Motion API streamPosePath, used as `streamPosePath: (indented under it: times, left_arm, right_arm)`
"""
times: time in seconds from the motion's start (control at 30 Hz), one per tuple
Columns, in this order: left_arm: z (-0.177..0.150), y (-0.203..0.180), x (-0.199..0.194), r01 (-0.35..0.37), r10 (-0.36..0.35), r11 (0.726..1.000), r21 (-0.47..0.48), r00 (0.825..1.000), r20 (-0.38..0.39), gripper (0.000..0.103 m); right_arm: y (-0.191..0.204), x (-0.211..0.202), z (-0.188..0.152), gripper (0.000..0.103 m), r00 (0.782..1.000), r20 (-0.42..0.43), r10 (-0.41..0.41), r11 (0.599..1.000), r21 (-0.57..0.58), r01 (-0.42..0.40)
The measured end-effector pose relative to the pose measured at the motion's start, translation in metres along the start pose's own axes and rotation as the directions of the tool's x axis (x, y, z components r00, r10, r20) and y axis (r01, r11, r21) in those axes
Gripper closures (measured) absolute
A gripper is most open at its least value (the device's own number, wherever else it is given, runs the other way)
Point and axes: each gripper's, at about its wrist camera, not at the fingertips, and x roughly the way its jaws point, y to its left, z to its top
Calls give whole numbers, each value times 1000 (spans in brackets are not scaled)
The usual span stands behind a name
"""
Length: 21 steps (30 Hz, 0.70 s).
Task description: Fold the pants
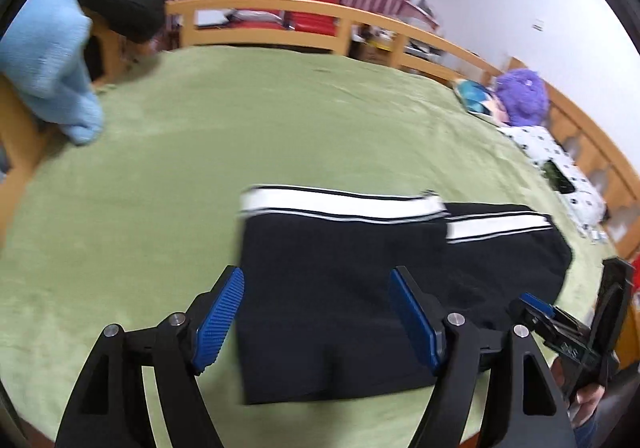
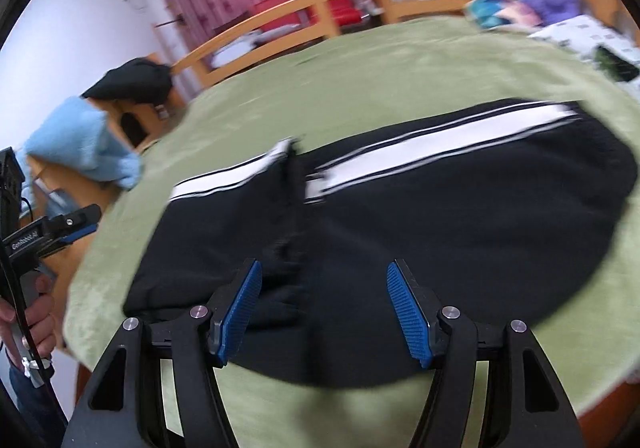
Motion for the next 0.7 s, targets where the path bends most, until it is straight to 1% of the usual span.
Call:
streamPosePath:
  times: [0.07,0.1,0.13,0.17,0.2,0.23,0.27,0.33,0.37,0.4,0.47,0.5,0.53,0.57,0.63,0.67,0.7]
  left_arm:
    - [-3,17,-5,-44,44,999,2,999,5,29]
    - [-5,27,-7,-63,63,998,-4,998,4,29]
    - [-6,35,-8,-68,68,998,-11,998,3,29]
    - [-8,44,-10,-73,73,997,-22,997,-1,29]
    - [-10,51,-11,-75,75,997,-29,997,-4,29]
    - [-11,57,-12,-76,76,996,-41,997,-7,29]
    - [-12,59,-11,-74,73,996,-47,997,-10,29]
    - [-15,66,-11,-69,68,996,-50,998,-13,29]
    - [-15,67,-11,-68,68,996,-51,998,-13,29]
    - [-15,67,-10,-68,67,996,-50,998,-14,29]
    - [-16,68,-10,-63,62,997,-46,998,-18,29]
    - [-16,66,-9,-63,62,997,-43,998,-23,29]
    - [-16,66,-9,-64,63,997,-42,998,-27,29]
    - [-16,65,-9,-63,62,997,-39,998,-30,29]
    - [-18,63,-11,-61,61,998,-22,998,-33,29]
    - [-19,62,-12,-65,64,998,-15,997,-32,29]
    - [-20,60,-12,-69,69,998,-8,997,-32,29]
  right_arm:
    - [10,24,0,39,999,-32,18,1000,3,-18]
    - [12,38,1,42,998,-55,29,1000,10,-29]
    - [15,48,1,50,997,-69,38,999,13,-37]
    - [17,59,1,86,995,-93,36,999,9,-35]
    - [18,61,3,86,995,-93,21,1000,-3,-21]
    - [18,56,3,86,997,-71,31,999,-8,-32]
    - [17,46,3,87,997,-41,71,997,4,-71]
    - [7,25,1,87,986,2,167,983,73,-167]
    - [2,20,-2,88,981,2,195,976,98,-195]
    - [1,21,-7,88,982,-26,189,977,108,-185]
    - [3,37,-21,86,984,-103,143,987,85,-134]
    - [5,47,-27,85,982,-151,111,992,71,-102]
    - [7,52,-30,85,980,-175,98,994,61,-88]
    - [8,50,-29,85,981,-168,97,995,52,-89]
    - [10,41,-22,78,986,-127,110,993,54,-104]
    - [11,36,-19,59,990,-96,104,994,54,-99]
    - [12,35,-13,34,995,-59,75,996,49,-72]
